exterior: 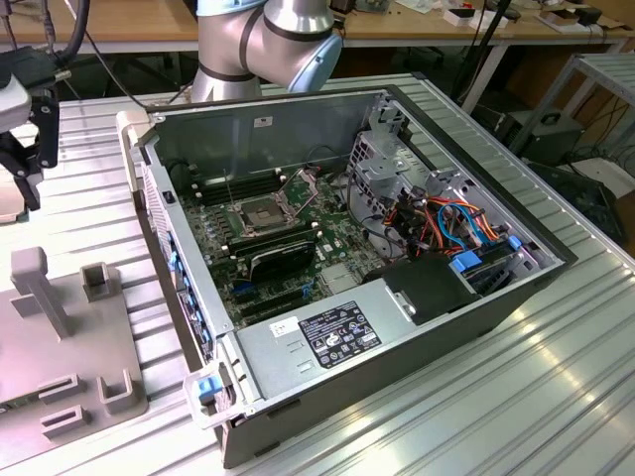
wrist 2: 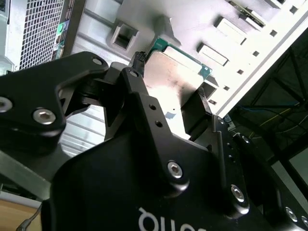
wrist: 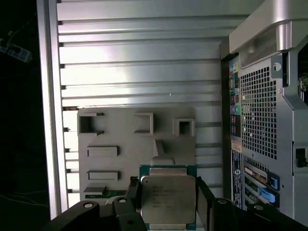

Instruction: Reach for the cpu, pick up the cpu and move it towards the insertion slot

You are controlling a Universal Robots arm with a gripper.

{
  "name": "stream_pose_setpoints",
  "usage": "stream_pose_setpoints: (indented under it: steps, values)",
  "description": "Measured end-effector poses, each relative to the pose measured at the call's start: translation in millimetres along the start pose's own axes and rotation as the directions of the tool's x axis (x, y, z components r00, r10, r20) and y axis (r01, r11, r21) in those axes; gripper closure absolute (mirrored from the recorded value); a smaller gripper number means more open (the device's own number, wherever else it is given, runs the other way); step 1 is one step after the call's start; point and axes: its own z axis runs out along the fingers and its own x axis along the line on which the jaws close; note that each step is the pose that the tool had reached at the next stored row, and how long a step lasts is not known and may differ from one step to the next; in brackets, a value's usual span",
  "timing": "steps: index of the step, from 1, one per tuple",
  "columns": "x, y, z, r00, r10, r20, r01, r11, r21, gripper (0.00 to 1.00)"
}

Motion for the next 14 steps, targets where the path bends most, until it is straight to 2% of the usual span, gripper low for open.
stream_pose_setpoints:
  steps: [4, 10, 14]
  values:
    - [-3.8, 8.0, -0.2, 1.0, 0.0, 0.0001, 0.0, 1.0, 0.0028, 0.45]
    - [-13.8, 11.9, -0.1, 1.0, 0.001, 0.0004, -0.001, 1.0, 0.0095, 0.45]
    - [-24.4, 13.9, 0.0, 1.0, 0.001, 0.0004, -0.001, 0.9999, 0.0109, 0.45]
